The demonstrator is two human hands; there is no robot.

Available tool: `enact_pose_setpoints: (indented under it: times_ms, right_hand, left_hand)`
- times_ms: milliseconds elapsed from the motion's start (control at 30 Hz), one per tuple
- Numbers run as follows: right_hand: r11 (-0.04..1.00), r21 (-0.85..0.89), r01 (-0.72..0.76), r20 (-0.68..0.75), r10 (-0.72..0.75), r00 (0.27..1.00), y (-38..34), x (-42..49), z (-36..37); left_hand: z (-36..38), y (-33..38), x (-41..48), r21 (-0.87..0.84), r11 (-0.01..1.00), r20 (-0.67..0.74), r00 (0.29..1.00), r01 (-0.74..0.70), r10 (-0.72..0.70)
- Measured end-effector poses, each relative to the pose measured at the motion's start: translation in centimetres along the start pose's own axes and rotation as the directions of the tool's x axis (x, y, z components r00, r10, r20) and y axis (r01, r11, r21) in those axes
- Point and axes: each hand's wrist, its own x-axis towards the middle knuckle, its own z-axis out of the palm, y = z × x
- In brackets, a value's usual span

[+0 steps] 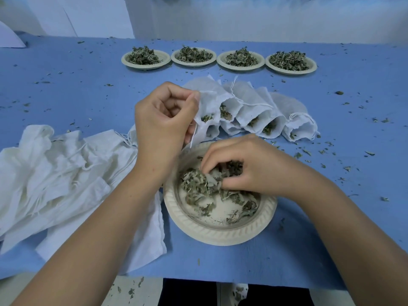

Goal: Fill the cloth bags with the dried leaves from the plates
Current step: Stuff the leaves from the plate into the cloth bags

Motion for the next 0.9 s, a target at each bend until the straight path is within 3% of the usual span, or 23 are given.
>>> enact_pose_setpoints:
  times_ms: [200,367,567,667,800,900]
  right_hand:
    - [0.976,0.218,-0.02,-0.175,0.059,0.983,0.2,-0.7,-1.3]
    - [0.956,0.265,0.124,-0.343,-0.027,0.939,0.4,-0.5,-1.7]
    - [0.883,0.406,0.234,-0.579,0.05,0.814,0.4,-0.5,-1.8]
    - [0.905,0.38,0.19,-0.611,0.091,0.786,0.5,-0.5,-1.5]
    - [0.957,0.288,0.041,-0.575,0.139,0.806,0.8,-0.4,-0.6]
    - [0.998,0.057,-0.038,-0.586,0.064,0.808,1.0,-0.2,0.0]
  left_hand:
    - [0.1,-0.3,-0.3,0.036,0.999,0.091,0.995,-0.037,0.034]
    - [0.2,-0.4,-0.1,0.055,0.997,0.083,0.995,-0.053,0.048]
    - [0.0,-0.6,-0.1,0.043,0.994,0.168,0.982,-0.098,0.089]
    - [0.2,-0.6,-0.3,0.037,0.992,0.179,0.978,-0.118,0.109]
    - [0.2,-0.5,-0.3,0.023,0.992,0.17,0.978,-0.126,0.121]
    - [0.2,-0.5,-0.5,0.015,0.991,0.172,0.977,-0.135,0.13]
